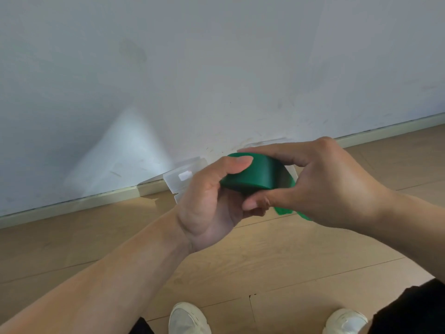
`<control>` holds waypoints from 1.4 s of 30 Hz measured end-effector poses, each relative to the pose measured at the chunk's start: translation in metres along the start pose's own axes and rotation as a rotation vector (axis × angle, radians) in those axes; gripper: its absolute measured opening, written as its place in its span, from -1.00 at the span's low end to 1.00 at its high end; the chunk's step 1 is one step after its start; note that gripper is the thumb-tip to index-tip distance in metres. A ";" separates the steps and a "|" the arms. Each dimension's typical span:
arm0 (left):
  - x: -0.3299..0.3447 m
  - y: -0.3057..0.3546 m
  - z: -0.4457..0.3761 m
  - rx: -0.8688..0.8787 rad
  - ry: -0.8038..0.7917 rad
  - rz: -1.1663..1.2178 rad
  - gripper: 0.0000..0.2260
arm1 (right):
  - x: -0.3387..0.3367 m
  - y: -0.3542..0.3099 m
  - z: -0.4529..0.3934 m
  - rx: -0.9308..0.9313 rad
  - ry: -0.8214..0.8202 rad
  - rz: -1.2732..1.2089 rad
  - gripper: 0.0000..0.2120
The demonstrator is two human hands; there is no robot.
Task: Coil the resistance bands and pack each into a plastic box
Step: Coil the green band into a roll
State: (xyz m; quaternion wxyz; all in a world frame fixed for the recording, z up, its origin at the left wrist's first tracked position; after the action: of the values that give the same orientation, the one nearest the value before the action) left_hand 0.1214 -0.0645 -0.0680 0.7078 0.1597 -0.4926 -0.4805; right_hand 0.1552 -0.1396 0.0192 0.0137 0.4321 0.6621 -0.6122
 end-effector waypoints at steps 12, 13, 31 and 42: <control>-0.015 0.008 0.007 0.023 0.376 -0.509 -0.79 | -0.003 0.015 0.002 -0.021 0.012 0.330 -0.55; -0.012 0.008 0.006 0.015 0.298 -0.461 -0.83 | -0.007 0.017 0.003 0.020 0.020 0.228 -0.48; -0.017 0.004 0.008 -0.019 0.410 -0.461 -0.77 | 0.001 0.009 -0.001 -0.014 -0.032 0.366 -0.65; -0.010 0.009 0.007 -0.003 0.115 -0.188 -0.63 | -0.009 0.027 -0.004 0.023 -0.007 -0.035 -0.58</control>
State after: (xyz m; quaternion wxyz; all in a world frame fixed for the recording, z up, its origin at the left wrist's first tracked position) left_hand 0.1193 -0.0498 -0.0640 0.6869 0.2317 -0.4331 -0.5357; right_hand 0.1790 -0.1449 0.0034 0.0000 0.4183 0.6624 -0.6215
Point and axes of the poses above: each hand's wrist, its own z-axis away from the middle knuckle, its own x-axis out of the palm, y = z × x, the point moved 10 cm from there along -z, towards the middle knuckle, and after that the axes turned 14 degrees about -x, right-handed, at the moved point
